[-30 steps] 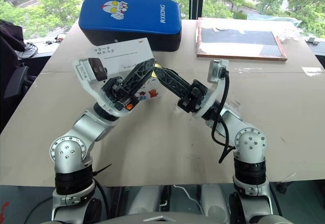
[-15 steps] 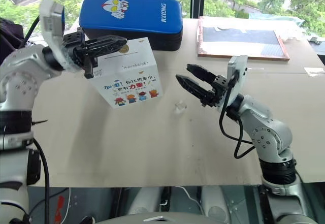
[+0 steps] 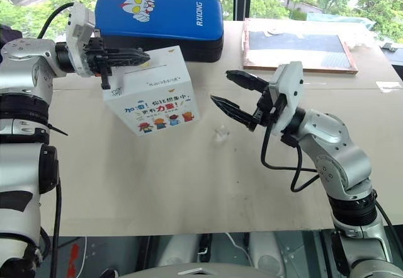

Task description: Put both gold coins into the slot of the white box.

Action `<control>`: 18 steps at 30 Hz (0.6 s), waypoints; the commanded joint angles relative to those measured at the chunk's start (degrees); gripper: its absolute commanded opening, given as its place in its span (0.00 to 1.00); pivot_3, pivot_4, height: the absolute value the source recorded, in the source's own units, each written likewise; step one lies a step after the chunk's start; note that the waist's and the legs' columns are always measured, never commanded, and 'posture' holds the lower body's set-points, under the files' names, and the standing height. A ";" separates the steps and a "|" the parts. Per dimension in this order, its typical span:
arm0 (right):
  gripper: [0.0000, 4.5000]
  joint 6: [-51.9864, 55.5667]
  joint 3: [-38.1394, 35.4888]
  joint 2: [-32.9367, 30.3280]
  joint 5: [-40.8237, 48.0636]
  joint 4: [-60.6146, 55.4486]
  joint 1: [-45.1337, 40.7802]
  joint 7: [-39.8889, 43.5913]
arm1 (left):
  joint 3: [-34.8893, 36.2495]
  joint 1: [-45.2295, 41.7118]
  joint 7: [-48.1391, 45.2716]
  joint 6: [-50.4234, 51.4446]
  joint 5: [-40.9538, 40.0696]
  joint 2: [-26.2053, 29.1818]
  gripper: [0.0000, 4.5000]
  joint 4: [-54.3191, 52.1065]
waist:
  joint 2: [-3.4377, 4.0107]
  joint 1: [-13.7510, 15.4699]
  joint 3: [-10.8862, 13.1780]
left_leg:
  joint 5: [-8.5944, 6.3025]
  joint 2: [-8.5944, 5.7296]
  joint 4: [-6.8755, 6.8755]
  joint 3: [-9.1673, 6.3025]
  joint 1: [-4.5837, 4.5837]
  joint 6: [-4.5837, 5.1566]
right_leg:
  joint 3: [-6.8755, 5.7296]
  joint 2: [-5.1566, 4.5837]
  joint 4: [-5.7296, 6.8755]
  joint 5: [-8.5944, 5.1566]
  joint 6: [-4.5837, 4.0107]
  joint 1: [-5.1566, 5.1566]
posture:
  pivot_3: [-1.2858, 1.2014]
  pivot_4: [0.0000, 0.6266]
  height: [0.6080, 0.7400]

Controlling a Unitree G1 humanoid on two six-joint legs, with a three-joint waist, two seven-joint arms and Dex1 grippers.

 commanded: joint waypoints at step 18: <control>0.68 2.13 -0.32 0.59 0.46 -2.07 -1.34 -0.57 | 2.04 -2.13 -1.15 -7.38 9.87 -0.35 0.00 9.08 | -0.01 -0.10 -0.01 | 0.00 0.01 0.16 0.01 0.07 0.01 | 0.01 -0.01 0.29 0.01 0.00 -0.01 | 0.52 0.24 1.00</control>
